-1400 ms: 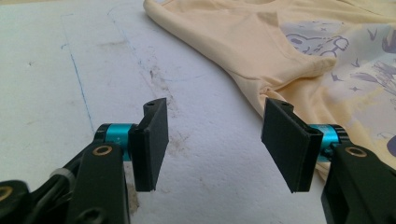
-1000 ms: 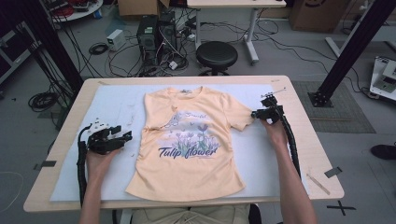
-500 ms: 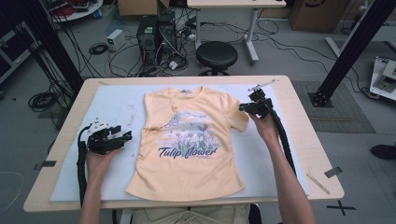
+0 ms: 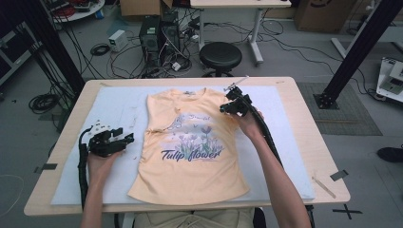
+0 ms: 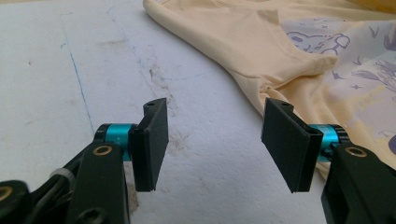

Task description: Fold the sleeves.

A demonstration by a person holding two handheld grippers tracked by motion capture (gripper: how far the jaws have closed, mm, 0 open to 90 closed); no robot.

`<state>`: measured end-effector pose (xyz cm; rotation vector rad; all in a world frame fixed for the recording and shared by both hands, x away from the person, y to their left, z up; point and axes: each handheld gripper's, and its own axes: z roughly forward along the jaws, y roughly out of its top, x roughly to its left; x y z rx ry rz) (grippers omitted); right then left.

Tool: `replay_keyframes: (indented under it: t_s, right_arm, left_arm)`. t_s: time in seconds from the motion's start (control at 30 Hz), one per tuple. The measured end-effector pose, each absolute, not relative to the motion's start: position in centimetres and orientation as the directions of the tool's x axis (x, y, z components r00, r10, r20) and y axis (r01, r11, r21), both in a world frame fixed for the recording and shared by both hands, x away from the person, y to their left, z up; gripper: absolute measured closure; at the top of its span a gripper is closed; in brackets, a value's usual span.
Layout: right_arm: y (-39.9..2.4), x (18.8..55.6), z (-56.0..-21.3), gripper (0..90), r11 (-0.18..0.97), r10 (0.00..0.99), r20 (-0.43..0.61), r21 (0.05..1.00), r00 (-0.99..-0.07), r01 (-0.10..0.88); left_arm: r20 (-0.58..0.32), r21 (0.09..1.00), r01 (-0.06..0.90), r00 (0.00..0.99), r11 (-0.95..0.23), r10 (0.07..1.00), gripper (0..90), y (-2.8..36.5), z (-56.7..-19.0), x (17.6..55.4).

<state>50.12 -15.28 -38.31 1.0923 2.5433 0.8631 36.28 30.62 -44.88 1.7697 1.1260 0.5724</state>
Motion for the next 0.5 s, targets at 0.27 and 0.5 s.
replay_keyframes:
  t_s: [0.27,0.5]
  right_arm:
    - [-11.0,51.7,-38.7,86.4,0.586,0.687,0.011,0.582,-0.726,0.564]
    - [-7.9,53.2,-39.7,86.4,0.605,0.687,-0.004,0.557,-0.726,0.569]
  left_arm:
    - [-0.094,0.884,0.446,0.471,-0.144,0.877,41.3,30.7,-44.9,36.3]
    - [-0.099,0.884,0.447,0.467,-0.138,0.879,41.4,30.7,-44.9,36.3]
